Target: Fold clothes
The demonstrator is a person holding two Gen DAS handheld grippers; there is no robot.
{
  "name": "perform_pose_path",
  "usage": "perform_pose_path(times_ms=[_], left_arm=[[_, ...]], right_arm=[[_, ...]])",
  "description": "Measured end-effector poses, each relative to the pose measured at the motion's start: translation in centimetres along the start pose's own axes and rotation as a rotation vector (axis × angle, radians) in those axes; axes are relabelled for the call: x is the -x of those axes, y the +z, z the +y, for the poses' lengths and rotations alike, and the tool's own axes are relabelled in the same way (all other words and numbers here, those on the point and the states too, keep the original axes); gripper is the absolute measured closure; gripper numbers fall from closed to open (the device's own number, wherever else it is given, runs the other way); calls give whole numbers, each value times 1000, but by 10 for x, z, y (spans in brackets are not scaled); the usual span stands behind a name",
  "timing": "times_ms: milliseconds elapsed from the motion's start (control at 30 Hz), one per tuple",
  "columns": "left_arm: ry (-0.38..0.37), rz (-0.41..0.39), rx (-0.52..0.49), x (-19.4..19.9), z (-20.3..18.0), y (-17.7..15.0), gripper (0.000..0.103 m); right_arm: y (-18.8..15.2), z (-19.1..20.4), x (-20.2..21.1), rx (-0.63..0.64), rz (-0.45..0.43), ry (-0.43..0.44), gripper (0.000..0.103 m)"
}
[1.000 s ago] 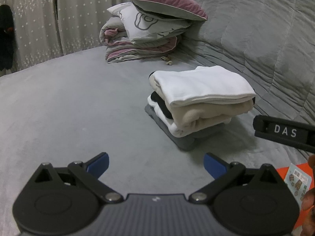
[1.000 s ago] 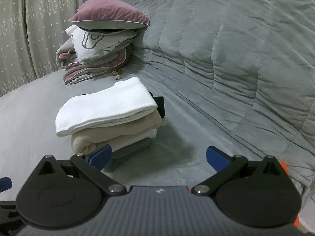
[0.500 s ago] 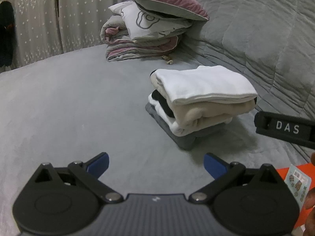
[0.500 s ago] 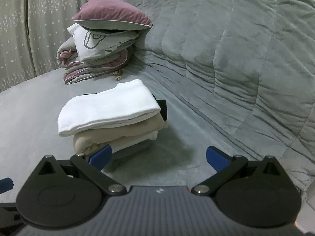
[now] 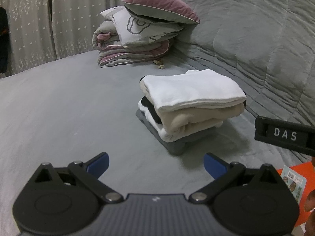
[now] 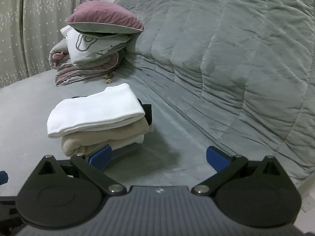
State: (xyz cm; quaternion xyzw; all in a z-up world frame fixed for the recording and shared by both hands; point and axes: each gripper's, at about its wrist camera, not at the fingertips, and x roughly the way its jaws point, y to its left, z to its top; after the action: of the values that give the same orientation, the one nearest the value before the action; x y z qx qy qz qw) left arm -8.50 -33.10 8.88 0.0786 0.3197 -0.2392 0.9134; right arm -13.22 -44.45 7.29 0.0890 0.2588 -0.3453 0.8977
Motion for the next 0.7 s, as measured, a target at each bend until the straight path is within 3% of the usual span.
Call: perform_pose_path(times_ms=[700], left_arm=[[-6,-11,-7,15,-1,2,1]], right_arm=[[6,-1,12,-2,-32,19,0]])
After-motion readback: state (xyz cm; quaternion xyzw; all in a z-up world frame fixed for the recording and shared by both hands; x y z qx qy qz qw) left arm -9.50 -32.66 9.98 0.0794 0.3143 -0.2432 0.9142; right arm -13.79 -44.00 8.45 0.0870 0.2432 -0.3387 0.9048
